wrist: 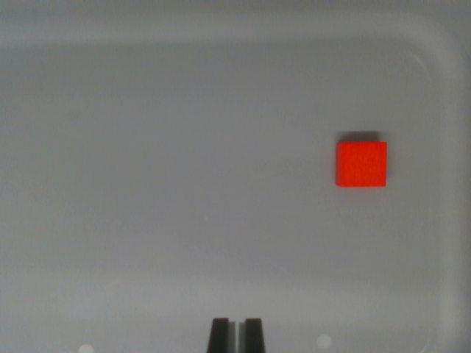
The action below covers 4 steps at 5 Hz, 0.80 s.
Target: Reach red block
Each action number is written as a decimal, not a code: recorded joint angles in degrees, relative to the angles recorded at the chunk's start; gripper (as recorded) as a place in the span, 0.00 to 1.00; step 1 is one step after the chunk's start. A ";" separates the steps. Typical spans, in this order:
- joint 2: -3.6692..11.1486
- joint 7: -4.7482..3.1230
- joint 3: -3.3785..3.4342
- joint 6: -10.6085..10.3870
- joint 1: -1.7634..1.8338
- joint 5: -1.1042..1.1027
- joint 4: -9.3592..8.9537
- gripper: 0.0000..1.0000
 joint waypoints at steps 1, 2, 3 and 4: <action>1.15 -0.47 -0.26 -1.79 -0.39 0.05 -0.64 0.00; 1.15 -0.47 -0.26 -1.79 -0.39 0.05 -0.64 0.00; 2.45 -1.01 -0.56 -3.82 -0.84 0.11 -1.38 0.00; 2.45 -1.01 -0.56 -3.82 -0.84 0.11 -1.38 0.00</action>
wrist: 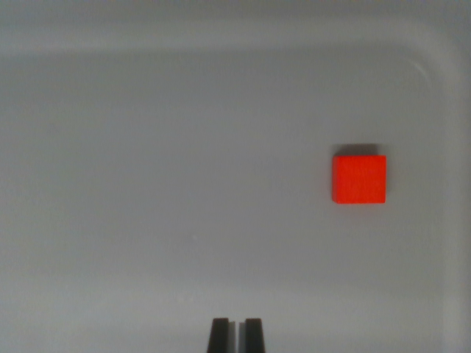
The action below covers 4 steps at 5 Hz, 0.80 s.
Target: Reach red block
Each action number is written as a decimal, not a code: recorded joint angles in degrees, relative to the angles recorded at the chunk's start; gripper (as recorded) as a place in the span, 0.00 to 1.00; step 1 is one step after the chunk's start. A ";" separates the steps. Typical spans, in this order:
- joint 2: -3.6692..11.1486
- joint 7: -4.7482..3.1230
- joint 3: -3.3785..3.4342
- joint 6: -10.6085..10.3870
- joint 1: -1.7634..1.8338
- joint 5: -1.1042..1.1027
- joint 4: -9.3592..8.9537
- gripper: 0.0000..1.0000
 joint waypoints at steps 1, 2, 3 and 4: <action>1.43 -0.59 -0.33 -2.23 -0.49 0.06 -0.80 0.00; 1.43 -0.59 -0.33 -2.23 -0.49 0.06 -0.80 0.00; 2.98 -1.23 -0.68 -4.63 -1.02 0.13 -1.67 0.00; 2.98 -1.23 -0.68 -4.63 -1.02 0.13 -1.67 0.00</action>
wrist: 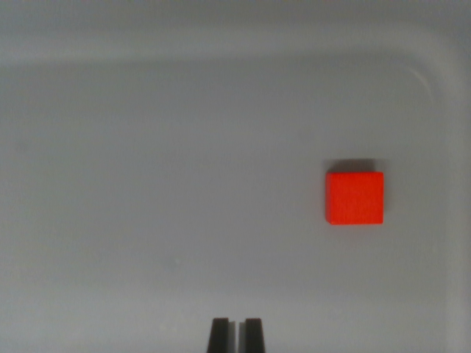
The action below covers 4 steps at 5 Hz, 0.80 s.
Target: Reach red block
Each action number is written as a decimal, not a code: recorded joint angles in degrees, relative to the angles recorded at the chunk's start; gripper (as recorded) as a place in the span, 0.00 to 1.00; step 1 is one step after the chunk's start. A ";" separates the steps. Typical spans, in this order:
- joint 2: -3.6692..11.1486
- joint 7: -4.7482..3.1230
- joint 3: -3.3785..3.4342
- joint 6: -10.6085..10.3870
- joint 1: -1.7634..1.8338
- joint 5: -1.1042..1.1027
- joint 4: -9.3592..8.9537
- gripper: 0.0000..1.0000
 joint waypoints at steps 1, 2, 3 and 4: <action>1.54 -0.64 -0.35 -2.41 -0.53 0.07 -0.87 0.00; 1.54 -0.64 -0.35 -2.41 -0.53 0.07 -0.87 0.00; 3.23 -1.33 -0.74 -5.03 -1.11 0.14 -1.81 0.00; 3.23 -1.33 -0.74 -5.03 -1.11 0.14 -1.81 0.00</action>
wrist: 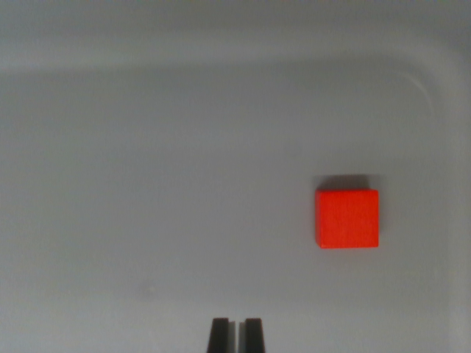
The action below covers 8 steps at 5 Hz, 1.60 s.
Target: Reach red block
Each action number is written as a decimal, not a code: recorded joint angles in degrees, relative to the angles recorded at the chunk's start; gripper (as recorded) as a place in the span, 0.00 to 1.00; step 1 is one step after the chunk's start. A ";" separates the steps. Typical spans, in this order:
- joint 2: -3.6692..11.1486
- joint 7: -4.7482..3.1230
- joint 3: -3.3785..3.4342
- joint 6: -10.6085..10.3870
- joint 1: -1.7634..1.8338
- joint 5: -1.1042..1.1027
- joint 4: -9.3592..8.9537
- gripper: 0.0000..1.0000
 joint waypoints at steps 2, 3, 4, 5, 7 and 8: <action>1.76 -0.72 -0.40 -2.73 -0.60 0.08 -0.98 0.00; 3.51 -1.45 -0.81 -5.47 -1.20 0.15 -1.97 0.00; 3.51 -1.45 -0.81 -5.47 -1.20 0.15 -1.97 0.00; 5.26 -2.17 -1.21 -8.18 -1.80 0.23 -2.95 0.00; 6.89 -2.84 -1.58 -10.72 -2.36 0.30 -3.86 0.00; 6.89 -2.84 -1.58 -10.72 -2.36 0.30 -3.86 0.00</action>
